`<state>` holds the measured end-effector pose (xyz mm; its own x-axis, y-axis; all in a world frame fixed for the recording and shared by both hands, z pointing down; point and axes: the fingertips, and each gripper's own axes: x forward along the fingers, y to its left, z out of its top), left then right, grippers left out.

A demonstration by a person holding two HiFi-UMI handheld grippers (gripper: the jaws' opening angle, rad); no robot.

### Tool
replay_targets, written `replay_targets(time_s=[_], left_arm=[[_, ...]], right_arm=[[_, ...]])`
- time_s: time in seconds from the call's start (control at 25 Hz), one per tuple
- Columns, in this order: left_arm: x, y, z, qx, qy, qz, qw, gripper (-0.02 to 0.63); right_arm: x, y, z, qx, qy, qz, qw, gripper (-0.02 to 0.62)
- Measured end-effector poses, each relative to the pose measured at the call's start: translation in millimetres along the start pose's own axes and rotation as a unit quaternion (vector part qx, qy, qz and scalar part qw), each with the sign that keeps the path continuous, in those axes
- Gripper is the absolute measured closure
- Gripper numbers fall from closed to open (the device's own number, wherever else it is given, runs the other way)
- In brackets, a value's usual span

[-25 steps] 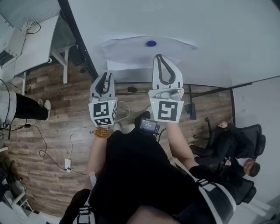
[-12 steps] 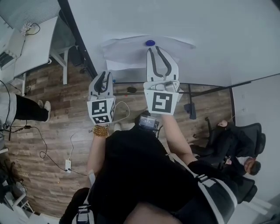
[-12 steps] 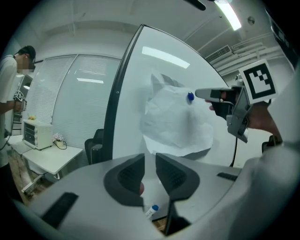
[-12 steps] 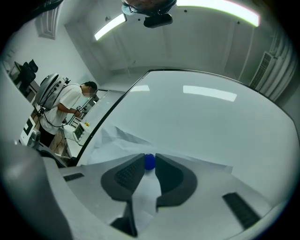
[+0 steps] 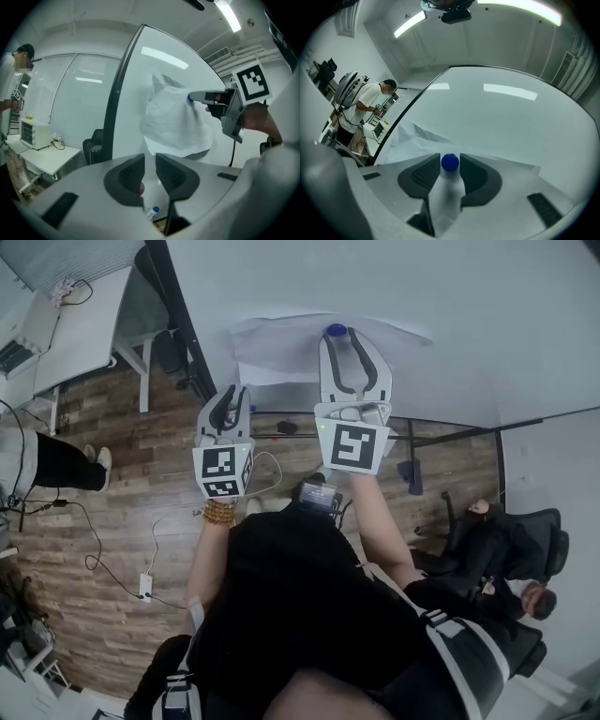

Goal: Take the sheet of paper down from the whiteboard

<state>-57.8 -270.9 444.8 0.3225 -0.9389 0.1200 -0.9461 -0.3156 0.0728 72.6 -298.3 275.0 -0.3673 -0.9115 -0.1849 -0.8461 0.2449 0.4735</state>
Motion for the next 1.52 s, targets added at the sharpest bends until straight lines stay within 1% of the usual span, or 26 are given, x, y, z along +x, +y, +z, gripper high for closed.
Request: replay_targets(time_s=[0.2,0.44,0.56,0.72,0.96,1.16,1.28,1.4,1.52], left_arm=[[0.0,-5.5,2.3,0.005,-0.003,-0.013,0.9999,0.538],[0.3,-8.3,5.2,-0.003,-0.004,-0.019,0.9998,0.538],[-1.3,-7.1,7.0,-0.024,-0.009,-0.025,0.9994,0.538],[-1.0,-12.7,10.6,-0.059,-0.018,-0.05,0.9968,0.538],[6.4,-13.0,5.1,-0.058,-0.003,-0.056,0.9967,0.521],[9.8,-12.8,12.3,-0.068,-0.013,-0.07,0.9952,0.5],[13.9,-10.4,11.2,-0.069,-0.016,-0.063,0.9955,0.5],[17.4,-9.0,11.9,-0.063,-0.021,-0.053,0.9964,0.539],[19.2,-9.0,14.0,-0.048,-0.021,-0.05,0.9974,0.546]], right_arm=[[1.5,-4.5,-4.4,0.013,0.008,0.002,1.0,0.473],[1.4,-9.7,-4.8,0.007,0.011,0.001,1.0,0.476],[1.7,-10.1,-4.6,0.007,0.011,0.002,1.0,0.476],[2.0,-10.6,-3.9,0.009,0.011,0.002,1.0,0.474],[1.8,-8.6,-3.6,0.005,0.01,0.001,1.0,0.474],[1.8,-6.9,-3.3,0.004,0.01,0.001,1.0,0.474],[2.8,-6.5,-4.7,0.005,0.008,0.001,1.0,0.474],[3.6,-6.9,-8.1,0.003,0.009,0.003,1.0,0.474],[4.2,-6.2,-7.4,0.007,0.008,0.001,1.0,0.474]])
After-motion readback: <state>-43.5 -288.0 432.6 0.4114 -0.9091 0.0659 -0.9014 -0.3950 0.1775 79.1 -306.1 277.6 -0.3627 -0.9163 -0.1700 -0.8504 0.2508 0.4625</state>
